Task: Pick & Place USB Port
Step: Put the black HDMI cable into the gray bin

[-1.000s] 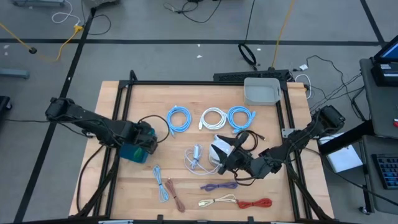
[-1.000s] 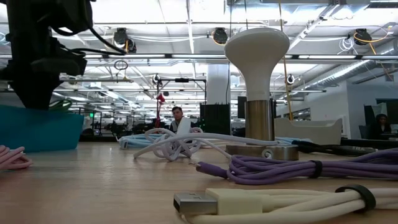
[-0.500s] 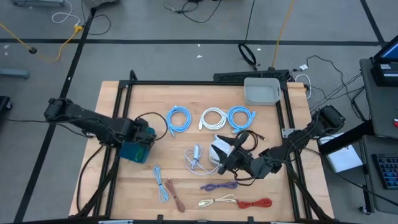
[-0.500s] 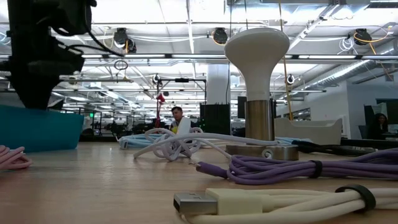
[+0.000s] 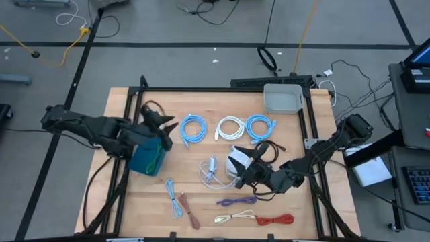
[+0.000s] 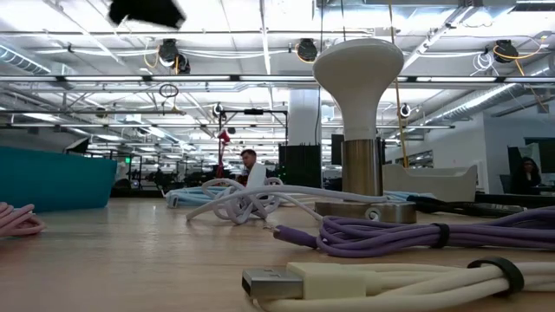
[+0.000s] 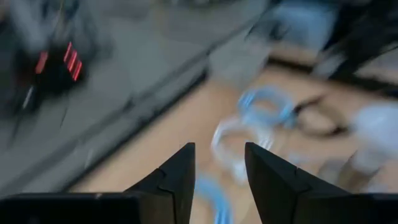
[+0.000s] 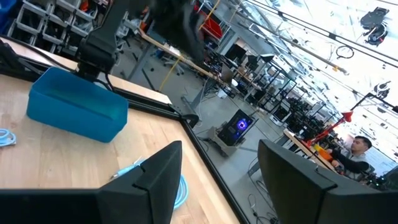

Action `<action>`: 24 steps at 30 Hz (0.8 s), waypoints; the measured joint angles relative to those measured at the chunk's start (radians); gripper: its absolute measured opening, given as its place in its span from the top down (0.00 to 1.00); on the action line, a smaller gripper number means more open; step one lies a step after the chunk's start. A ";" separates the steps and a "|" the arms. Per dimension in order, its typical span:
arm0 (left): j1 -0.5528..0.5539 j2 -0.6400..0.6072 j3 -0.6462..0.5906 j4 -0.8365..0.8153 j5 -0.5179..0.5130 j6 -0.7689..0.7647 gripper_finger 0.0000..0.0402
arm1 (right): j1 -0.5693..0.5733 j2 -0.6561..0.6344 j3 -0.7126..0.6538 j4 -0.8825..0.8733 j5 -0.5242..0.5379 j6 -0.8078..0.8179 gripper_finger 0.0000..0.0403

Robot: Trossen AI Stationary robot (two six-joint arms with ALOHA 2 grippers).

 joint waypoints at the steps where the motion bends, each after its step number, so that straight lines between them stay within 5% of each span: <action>1: 0.006 -0.003 -0.016 0.100 0.049 0.094 0.66 | 0.000 0.000 0.000 -0.001 0.000 0.003 0.49; 4: 0.048 -0.003 -0.088 0.378 0.308 0.299 0.67 | 0.001 0.000 0.000 -0.001 0.000 0.013 0.50; 7: 0.129 0.018 -0.170 0.583 0.692 0.358 0.69 | 0.002 0.000 0.000 -0.006 -0.002 0.021 0.51; 10: 0.217 0.055 -0.233 0.666 1.046 0.345 0.71 | 0.008 -0.006 0.000 -0.016 -0.003 0.034 0.50; 12: 0.264 0.086 -0.259 0.682 1.192 0.331 0.72 | 0.010 -0.008 0.000 -0.017 -0.004 0.035 0.50; 15: 0.309 0.149 -0.293 0.647 1.201 0.278 0.75 | 0.016 -0.009 0.000 -0.016 -0.004 0.029 0.50; 21: 0.316 0.284 -0.307 0.399 0.971 0.258 0.86 | 0.015 -0.009 0.000 -0.017 -0.003 0.025 0.51; 24: 0.311 0.329 -0.306 0.323 0.945 0.245 0.96 | 0.015 -0.009 0.000 -0.017 -0.002 0.023 0.51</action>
